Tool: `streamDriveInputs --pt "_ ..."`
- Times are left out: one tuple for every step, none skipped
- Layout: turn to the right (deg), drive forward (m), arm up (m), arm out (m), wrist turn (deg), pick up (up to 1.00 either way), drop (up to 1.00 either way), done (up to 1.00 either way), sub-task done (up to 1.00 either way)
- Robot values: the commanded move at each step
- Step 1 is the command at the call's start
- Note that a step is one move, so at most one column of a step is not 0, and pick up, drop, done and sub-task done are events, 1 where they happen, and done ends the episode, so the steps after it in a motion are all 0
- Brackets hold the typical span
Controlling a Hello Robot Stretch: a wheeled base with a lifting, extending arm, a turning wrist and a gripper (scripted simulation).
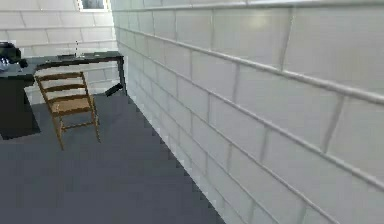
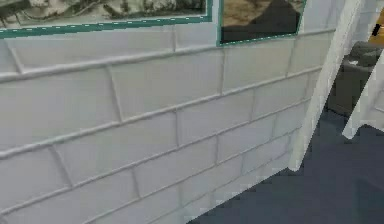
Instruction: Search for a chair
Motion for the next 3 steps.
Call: streamDriveInputs --pt "-27.0 0.0 0.0 0.0 0.0 0.0 0.0 0.0 0.0" --pt "0.0 0.3 0.0 0.0 0.0 0.0 0.0 0.0 0.0" --pt "-6.0 0.0 0.0 0.0 0.0 0.0 0.0 0.0 0.0"
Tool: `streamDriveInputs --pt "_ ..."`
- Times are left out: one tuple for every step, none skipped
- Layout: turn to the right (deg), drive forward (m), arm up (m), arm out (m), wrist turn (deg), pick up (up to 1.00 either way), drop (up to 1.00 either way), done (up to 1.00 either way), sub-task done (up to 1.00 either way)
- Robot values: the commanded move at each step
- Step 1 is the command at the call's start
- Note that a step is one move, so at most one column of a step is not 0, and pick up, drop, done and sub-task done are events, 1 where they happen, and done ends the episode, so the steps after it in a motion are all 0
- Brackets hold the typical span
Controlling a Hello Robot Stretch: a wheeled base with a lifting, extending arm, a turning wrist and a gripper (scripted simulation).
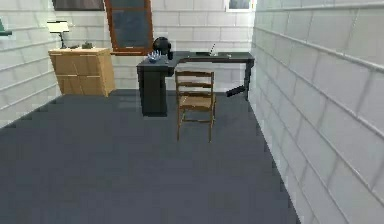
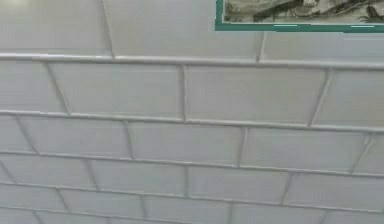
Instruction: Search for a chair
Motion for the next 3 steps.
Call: streamDriveInputs --pt "0.0 1.0 0.0 0.0 0.0 0.0 0.0 0.0 0.0" --pt "-9.0 0.0 0.0 0.0 0.0 0.0 0.0 0.0 0.0" --pt "0.0 0.3 0.0 0.0 0.0 0.0 0.0 0.0 0.0"
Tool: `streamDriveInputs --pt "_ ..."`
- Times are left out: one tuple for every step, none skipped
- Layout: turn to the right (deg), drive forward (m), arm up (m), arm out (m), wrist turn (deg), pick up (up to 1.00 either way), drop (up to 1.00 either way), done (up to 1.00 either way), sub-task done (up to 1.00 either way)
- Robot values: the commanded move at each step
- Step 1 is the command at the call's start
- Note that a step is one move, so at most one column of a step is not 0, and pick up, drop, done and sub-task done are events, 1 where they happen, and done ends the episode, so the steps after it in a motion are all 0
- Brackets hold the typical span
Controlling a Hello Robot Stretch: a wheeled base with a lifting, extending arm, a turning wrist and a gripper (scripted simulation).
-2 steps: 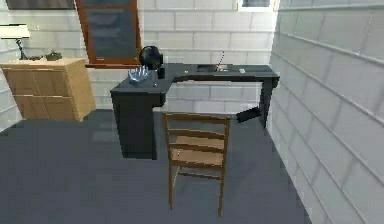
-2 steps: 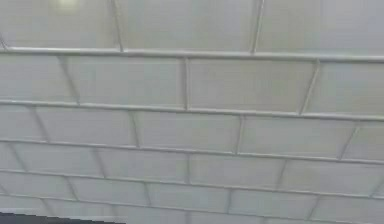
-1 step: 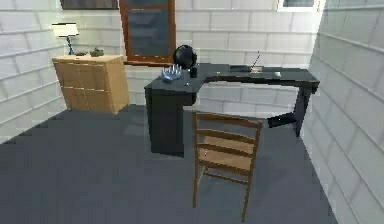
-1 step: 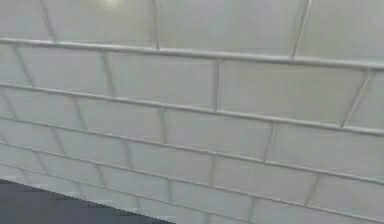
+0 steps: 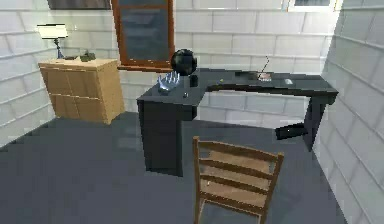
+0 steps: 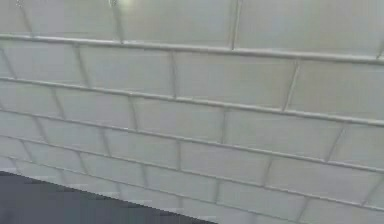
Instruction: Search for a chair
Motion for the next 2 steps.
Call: streamDriveInputs --pt "12.0 0.0 0.0 0.0 0.0 0.0 0.0 0.0 0.0" --pt "0.0 0.0 0.0 0.0 0.0 0.0 0.0 1.0 0.0"
